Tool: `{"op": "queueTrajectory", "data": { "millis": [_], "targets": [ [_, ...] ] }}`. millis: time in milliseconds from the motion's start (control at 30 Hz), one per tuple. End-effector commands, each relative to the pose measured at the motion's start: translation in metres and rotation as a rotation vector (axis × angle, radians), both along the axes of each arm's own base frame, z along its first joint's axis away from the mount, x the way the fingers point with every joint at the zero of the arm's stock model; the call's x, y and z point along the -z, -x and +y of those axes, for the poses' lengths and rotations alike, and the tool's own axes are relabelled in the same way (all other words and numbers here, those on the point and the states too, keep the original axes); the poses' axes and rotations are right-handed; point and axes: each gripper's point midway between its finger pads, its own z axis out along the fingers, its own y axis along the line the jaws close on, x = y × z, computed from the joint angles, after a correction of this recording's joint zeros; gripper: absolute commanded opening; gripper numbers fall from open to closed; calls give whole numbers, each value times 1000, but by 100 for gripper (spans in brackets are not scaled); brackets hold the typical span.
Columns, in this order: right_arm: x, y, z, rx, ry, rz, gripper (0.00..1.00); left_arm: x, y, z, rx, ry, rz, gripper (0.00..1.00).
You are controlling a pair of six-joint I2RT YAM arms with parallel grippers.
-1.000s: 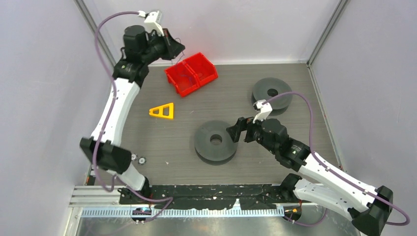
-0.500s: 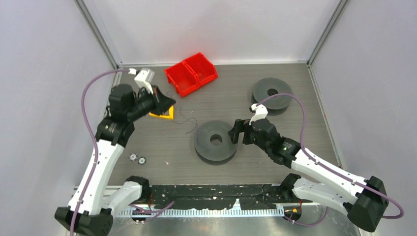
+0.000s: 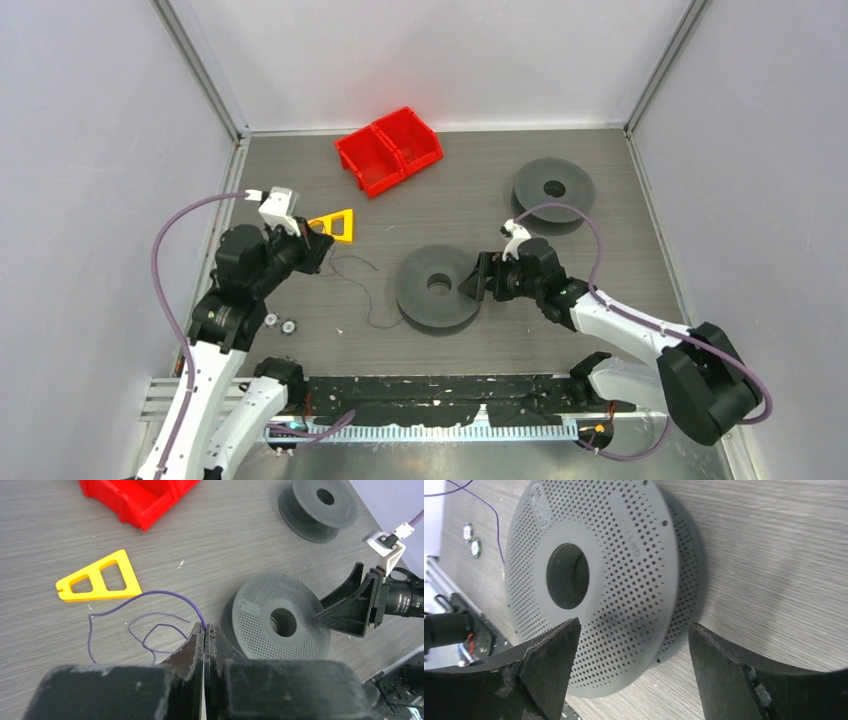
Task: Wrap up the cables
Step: Pick up the cable reel from the center of the board.
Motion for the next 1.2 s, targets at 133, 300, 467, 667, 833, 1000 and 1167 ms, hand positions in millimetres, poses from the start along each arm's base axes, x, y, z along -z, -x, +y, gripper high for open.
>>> {"op": "queueTrajectory", "data": {
  "millis": [133, 300, 467, 667, 833, 1000, 1167],
  "targets": [
    [-19, -4, 31, -91, -167, -33, 63, -11, -6, 12, -62, -37, -75, 0],
    [-35, -17, 9, 38, -71, -47, 23, -9, -6, 10, -51, -37, -62, 0],
    [-98, -24, -10, 168, -34, -138, 6, -11, -5, 11, -53, -36, -72, 0],
    [-122, -18, -31, 343, 171, -179, 5, -11, -4, 9, -42, -32, -71, 0],
    [-121, -17, -14, 360, 241, -171, 6, -12, -4, 9, -43, -31, -75, 0],
    [-120, -17, 11, 347, 252, -159, 18, -11, -4, 9, -44, -30, -72, 0],
    [-114, -17, 32, 339, 196, -129, 26, -12, -4, 10, -46, -29, -77, 0]
  ]
}}
